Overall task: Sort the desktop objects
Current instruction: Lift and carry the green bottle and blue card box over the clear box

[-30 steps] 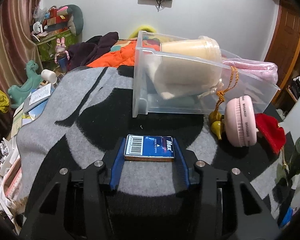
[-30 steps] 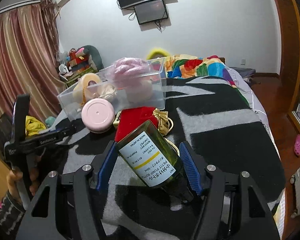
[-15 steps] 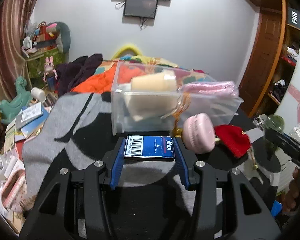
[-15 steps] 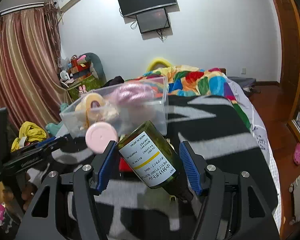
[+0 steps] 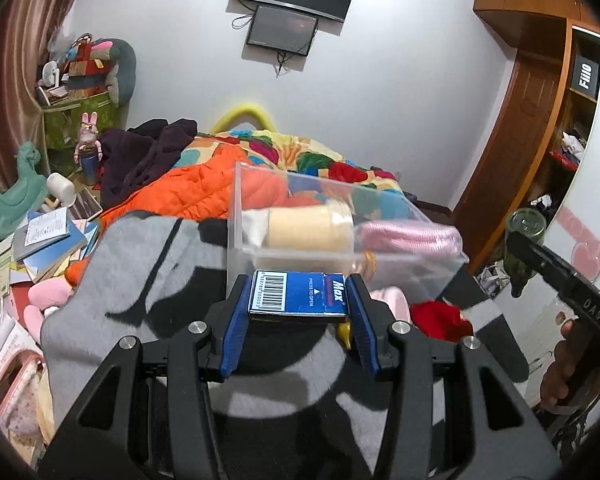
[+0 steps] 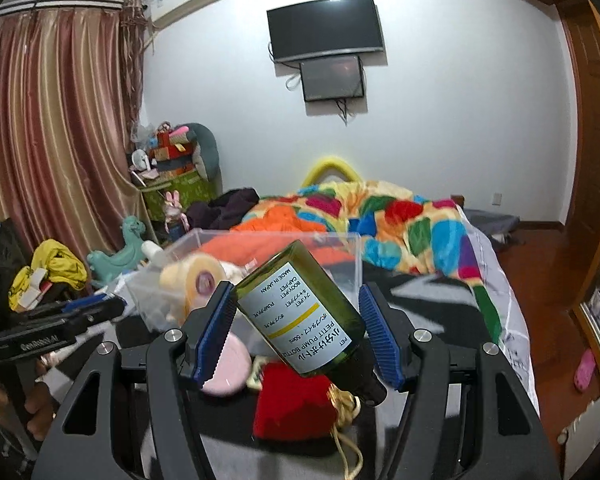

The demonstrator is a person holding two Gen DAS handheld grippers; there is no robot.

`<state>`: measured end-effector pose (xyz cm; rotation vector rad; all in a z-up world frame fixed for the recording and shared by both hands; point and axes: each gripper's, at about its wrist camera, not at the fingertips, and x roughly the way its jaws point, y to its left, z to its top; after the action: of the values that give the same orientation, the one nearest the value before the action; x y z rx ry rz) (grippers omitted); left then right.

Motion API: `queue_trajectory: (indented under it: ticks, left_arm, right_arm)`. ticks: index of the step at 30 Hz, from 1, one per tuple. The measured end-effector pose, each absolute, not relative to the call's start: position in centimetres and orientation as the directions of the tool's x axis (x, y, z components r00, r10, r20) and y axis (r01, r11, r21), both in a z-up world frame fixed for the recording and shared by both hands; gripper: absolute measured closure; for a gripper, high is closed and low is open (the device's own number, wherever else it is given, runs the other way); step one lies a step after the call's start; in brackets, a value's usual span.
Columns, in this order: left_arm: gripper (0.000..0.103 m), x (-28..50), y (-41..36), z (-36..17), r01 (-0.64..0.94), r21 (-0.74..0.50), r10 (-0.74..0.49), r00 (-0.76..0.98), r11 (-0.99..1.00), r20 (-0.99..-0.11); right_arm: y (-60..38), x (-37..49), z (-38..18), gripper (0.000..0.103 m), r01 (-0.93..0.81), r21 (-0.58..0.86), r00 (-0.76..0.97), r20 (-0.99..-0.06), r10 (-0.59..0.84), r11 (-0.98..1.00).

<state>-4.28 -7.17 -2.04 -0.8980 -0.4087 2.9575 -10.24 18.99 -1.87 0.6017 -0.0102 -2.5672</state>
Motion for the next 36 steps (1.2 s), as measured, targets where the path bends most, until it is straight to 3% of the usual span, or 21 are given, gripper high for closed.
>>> queue_trajectory:
  ticks: [9,15,25,36]
  left_arm:
    - [0.056,-7.2,-8.3,-0.7,0.08,-0.18,0.029,-0.847,-0.981,-0.531]
    - [0.056,-9.5,-8.7,-1.3,0.055,-0.209,0.067,-0.841,-0.976,-0.538]
    - [0.056,-10.4,-9.1,-2.5,0.057,-0.179,0.054,-0.827,-0.982,-0.56]
    - [0.055,-11.2,-9.8,-4.0,0.046,-0.24,0.108,-0.801,-0.97,-0.589]
  right_arm:
    - [16.3,-12.5,0.6,0.043,0.515,0.135,-0.77,-0.362,-0.526,-0.847]
    - [14.1,-13.9,1.4,0.043,0.514,0.127,-0.777,-0.35,-0.523,-0.848]
    - [10.2,-16.5,-1.0,0.043,0.545,0.199,-0.707,-0.412,-0.574,-0.814]
    - [8.3,-17.7,-4.2,0.043,0.558,0.224,-0.635,-0.504,-0.585,-0.799]
